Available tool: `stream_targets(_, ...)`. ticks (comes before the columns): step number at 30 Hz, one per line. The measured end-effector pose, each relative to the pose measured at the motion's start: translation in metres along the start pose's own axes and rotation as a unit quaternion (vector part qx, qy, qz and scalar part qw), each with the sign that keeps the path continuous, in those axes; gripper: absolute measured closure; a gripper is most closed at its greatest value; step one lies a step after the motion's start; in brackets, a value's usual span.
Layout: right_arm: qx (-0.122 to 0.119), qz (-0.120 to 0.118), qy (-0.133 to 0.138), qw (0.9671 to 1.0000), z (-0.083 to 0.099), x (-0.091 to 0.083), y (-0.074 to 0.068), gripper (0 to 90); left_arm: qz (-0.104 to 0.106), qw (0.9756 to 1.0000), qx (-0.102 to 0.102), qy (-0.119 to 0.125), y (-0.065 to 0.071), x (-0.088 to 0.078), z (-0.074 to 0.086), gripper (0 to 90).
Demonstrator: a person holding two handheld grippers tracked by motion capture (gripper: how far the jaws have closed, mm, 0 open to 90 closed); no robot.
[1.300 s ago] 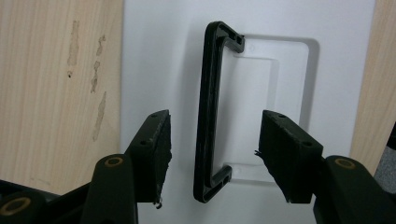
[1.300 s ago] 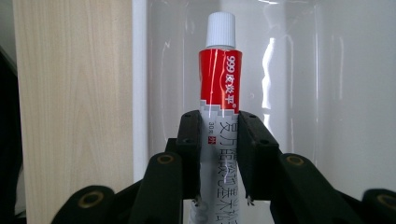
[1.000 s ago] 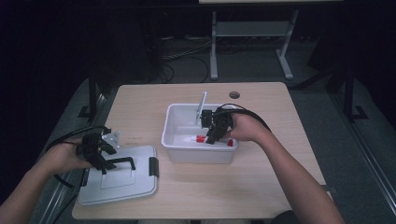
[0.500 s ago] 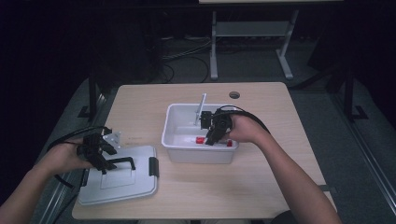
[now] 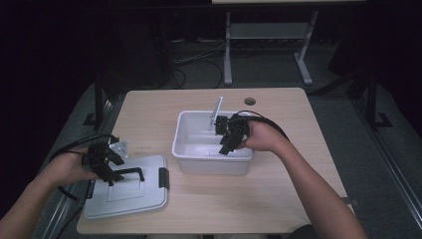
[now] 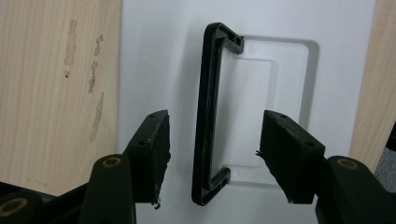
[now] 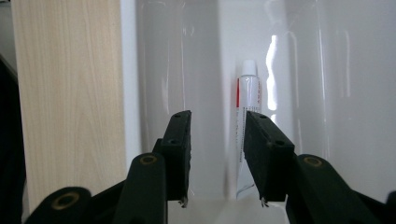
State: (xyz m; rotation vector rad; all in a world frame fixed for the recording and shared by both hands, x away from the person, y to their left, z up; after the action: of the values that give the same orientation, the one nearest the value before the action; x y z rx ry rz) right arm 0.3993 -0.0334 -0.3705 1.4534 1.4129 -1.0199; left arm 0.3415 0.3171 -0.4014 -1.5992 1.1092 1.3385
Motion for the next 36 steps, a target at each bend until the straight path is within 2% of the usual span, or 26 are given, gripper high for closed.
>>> stream_targets(11, -0.006, 0.018, 0.027, 0.9994, 0.000, -0.027, -0.013, 54.4, 0.000, 1.0000, 0.000, -0.002, 0.000, -0.001, -0.003, 41.5)
stream_targets(16, -0.010, 0.020, 0.030, 0.9993, 0.001, -0.034, -0.020, 52.6, 0.001, 1.0000, -0.001, -0.003, 0.000, -0.001, -0.003, 41.4)
stream_targets(22, -0.022, 0.023, 0.034, 0.9989, 0.002, -0.039, -0.030, 50.4, 0.002, 1.0000, -0.004, -0.003, 0.000, 0.000, -0.003, 41.4)
stream_targets(36, -0.015, 0.029, 0.047, 0.9984, 0.017, -0.046, -0.049, 45.1, 0.000, 1.0000, -0.008, -0.002, -0.001, 0.000, -0.004, 39.3)
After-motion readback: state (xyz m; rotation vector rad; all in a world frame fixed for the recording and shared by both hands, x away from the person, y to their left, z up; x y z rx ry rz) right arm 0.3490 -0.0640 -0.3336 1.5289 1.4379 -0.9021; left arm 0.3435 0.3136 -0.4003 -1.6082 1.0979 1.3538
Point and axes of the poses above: each handheld gripper's, and its own axes: x roughly forward along the jaws, z roughly out of its underside, y roughly to its right, the point moved 4 cm from there along x, roughly forward along the jaws, and after that the axes turned 7 degrees about -x, right-handed, at the moved point
